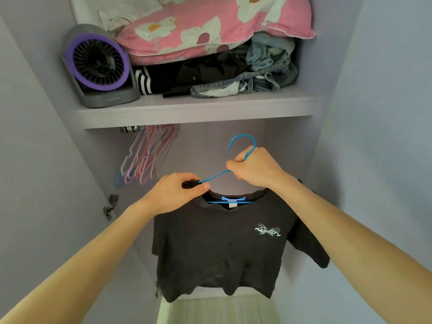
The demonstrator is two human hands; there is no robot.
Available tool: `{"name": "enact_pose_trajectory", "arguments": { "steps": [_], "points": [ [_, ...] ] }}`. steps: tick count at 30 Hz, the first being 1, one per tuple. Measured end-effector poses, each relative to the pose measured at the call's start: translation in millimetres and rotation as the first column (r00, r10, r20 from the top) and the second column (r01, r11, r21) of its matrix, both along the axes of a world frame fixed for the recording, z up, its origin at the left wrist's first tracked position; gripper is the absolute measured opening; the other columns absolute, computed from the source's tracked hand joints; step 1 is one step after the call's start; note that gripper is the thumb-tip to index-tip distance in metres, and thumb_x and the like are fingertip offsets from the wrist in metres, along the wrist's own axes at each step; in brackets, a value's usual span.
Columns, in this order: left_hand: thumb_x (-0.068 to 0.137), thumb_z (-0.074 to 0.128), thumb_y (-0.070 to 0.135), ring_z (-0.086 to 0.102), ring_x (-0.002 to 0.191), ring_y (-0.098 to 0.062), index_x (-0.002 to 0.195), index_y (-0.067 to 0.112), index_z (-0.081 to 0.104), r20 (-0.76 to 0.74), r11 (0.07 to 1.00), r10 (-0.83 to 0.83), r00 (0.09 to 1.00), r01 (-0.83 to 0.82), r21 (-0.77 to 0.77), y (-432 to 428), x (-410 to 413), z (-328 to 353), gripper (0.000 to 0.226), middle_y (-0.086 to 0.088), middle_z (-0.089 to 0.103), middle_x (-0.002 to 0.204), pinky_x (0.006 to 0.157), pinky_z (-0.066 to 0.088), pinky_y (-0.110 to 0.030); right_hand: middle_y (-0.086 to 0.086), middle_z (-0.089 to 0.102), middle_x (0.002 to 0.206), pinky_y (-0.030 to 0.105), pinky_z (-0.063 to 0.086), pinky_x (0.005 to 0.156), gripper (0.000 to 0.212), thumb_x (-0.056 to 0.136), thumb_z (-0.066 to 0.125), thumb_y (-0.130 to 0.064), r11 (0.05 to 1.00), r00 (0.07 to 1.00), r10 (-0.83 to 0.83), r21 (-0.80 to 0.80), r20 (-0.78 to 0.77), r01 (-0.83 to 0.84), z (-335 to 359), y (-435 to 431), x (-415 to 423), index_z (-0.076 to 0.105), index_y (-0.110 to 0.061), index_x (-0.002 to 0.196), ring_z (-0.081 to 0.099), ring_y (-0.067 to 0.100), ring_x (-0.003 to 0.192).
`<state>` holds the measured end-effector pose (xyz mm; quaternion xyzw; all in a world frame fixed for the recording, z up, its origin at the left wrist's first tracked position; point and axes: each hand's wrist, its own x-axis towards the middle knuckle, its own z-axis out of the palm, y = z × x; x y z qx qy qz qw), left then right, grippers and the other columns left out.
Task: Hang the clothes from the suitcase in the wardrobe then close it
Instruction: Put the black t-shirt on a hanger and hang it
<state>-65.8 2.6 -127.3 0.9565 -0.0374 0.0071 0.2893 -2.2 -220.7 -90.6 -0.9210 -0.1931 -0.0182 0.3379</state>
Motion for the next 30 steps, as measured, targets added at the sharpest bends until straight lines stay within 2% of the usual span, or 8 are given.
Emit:
{"name": "enact_pose_trajectory", "arguments": {
  "steps": [4, 7, 10, 13, 17, 24, 27, 30],
  "points": [
    [0.097, 0.055, 0.049, 0.063, 0.083, -0.013, 0.094, 0.032, 0.071, 0.067, 1.000, -0.006, 0.998, 0.004, 0.022, -0.5, -2.0, -5.1, 0.023, 0.008, 0.069, 0.085, 0.081, 0.052, -0.039, -0.010, 0.048, 0.039, 0.025, 0.042, 0.056, 0.047, 0.090, 0.059, -0.048, 0.998, 0.998, 0.065, 0.008, -0.016, -0.065, 0.9, 1.0, -1.3, 0.071, -0.013, 0.061, 0.044, 0.008, 0.045],
    [0.099, 0.056, 0.043, 0.063, 0.080, -0.013, 0.088, 0.032, 0.070, 0.101, 1.000, -0.014, 0.995, 0.014, 0.001, -9.8, -0.9, -8.5, 0.022, 0.010, 0.071, 0.083, 0.078, 0.050, -0.034, -0.010, 0.067, 0.060, 0.027, 0.045, 0.068, 0.054, 0.087, 0.062, -0.058, 0.986, 0.993, 0.102, 0.141, -0.066, -0.091, -2.6, 1.5, -6.3, 0.073, -0.005, 0.081, 0.057, 0.008, 0.060],
    [0.100, 0.057, 0.037, 0.060, 0.070, -0.009, 0.085, 0.028, 0.071, 0.188, 0.996, 0.034, 0.982, -0.019, -0.082, -14.0, 2.0, -14.2, 0.022, 0.019, 0.070, 0.078, 0.068, 0.047, -0.025, -0.014, 0.073, 0.082, 0.026, 0.048, 0.083, 0.033, 0.091, 0.061, -0.053, 0.962, 0.994, 0.102, 0.258, -0.033, -0.090, -13.0, -17.8, -11.8, 0.072, -0.021, 0.091, 0.066, 0.000, 0.080],
    [0.100, 0.057, 0.033, 0.052, 0.059, -0.006, 0.081, 0.026, 0.069, 0.257, 0.986, 0.133, 0.957, -0.100, -0.137, -11.2, 6.1, -16.3, 0.023, 0.026, 0.064, 0.069, 0.056, 0.037, -0.015, -0.024, 0.068, 0.105, 0.028, 0.042, 0.093, 0.035, 0.093, 0.047, -0.063, 0.996, 0.999, -0.037, 0.086, 0.002, 0.037, -35.7, -58.7, -11.4, 0.064, -0.036, 0.109, 0.060, -0.001, 0.103],
    [0.101, 0.056, 0.030, 0.057, 0.064, -0.005, 0.086, 0.025, 0.067, 0.258, 0.990, 0.131, 0.957, -0.113, -0.084, -14.9, 16.4, -21.3, 0.019, 0.014, 0.069, 0.079, 0.058, 0.036, -0.014, -0.003, 0.059, 0.072, 0.031, 0.042, 0.071, 0.041, 0.104, 0.038, -0.047, 0.989, 0.994, -0.104, -0.107, 0.027, 0.107, -76.2, -96.5, -14.8, 0.059, -0.015, 0.088, 0.057, 0.018, 0.075],
    [0.103, 0.051, 0.034, 0.061, 0.080, -0.010, 0.107, 0.022, 0.066, 0.129, 0.999, -0.018, 0.991, 0.014, 0.037, -27.7, 41.0, -29.2, 0.020, 0.008, 0.068, 0.090, 0.075, 0.049, -0.031, 0.002, 0.061, 0.078, 0.040, 0.047, 0.074, 0.035, 0.105, 0.039, -0.035, 0.973, 0.977, -0.194, -0.110, 0.090, 0.203, -90.6, -105.0, -23.4, 0.059, -0.010, 0.092, 0.058, 0.020, 0.075],
    [0.100, 0.055, 0.040, 0.052, 0.126, -0.016, 0.133, 0.027, 0.057, 0.150, 0.976, -0.113, 0.982, 0.081, 0.200, -21.2, 57.6, -22.1, 0.036, 0.006, 0.057, 0.138, 0.104, 0.043, -0.037, -0.003, 0.056, 0.072, 0.037, 0.044, 0.061, 0.034, 0.105, 0.036, -0.039, 0.939, 0.952, -0.281, -0.171, 0.120, 0.299, -83.6, -98.8, -22.0, 0.052, -0.016, 0.085, 0.057, 0.020, 0.068],
    [0.096, 0.057, 0.036, 0.026, 0.147, -0.025, 0.149, 0.024, 0.042, 0.328, 0.919, -0.191, 0.925, 0.052, 0.391, -17.5, 89.5, -1.1, 0.056, -0.003, 0.027, 0.162, 0.119, 0.023, -0.041, -0.007, 0.054, 0.076, 0.033, 0.040, 0.064, 0.032, 0.105, 0.032, -0.043, 0.851, 0.896, -0.430, -0.281, 0.111, 0.443, -75.0, -86.3, -8.7, 0.049, -0.023, 0.087, 0.054, 0.022, 0.075]
  ]
}}
